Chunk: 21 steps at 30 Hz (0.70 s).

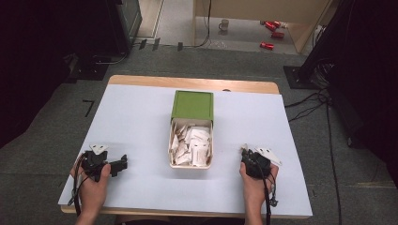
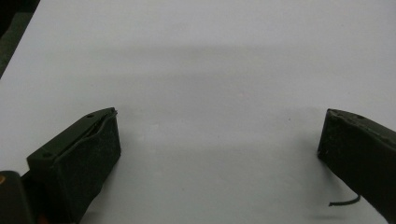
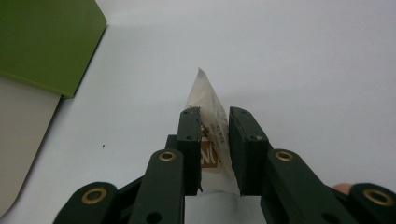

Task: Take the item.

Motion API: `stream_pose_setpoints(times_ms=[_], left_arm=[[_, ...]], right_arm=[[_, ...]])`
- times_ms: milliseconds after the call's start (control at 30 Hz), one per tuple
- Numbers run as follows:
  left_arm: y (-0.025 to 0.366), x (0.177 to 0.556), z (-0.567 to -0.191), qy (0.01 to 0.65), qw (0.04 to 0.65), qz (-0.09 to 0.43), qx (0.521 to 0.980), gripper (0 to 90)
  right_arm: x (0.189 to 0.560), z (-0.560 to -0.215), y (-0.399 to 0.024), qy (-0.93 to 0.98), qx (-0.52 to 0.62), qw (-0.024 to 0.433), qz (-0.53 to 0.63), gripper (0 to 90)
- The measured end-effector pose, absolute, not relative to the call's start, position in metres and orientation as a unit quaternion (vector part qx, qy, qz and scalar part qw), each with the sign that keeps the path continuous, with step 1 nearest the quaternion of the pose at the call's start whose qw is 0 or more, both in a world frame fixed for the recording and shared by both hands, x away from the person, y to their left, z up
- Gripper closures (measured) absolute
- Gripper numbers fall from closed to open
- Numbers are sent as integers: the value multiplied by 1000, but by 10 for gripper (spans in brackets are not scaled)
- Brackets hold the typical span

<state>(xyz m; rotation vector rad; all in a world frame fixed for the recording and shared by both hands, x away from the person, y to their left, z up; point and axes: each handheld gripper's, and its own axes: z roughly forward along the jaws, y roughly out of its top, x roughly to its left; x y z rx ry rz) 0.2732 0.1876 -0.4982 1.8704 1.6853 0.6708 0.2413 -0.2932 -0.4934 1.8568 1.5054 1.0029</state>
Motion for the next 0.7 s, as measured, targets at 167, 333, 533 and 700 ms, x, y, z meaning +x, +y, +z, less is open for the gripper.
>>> stream_pose_setpoints(times_ms=[167, 333, 533, 700], left_arm=[[188, 273, -498, 624, 265, 248, 692, 0], [188, 273, -498, 624, 265, 248, 692, 0], [188, 273, -498, 624, 265, 248, 692, 0], [188, 273, -498, 624, 265, 248, 692, 0]], right_arm=[[242, -494, -295, 561, 688, 267, 374, 753], [243, -496, -296, 564, 690, 255, 375, 688], [242, -496, -299, 561, 690, 247, 384, 586], [239, -492, -300, 558, 689, 246, 392, 504]])
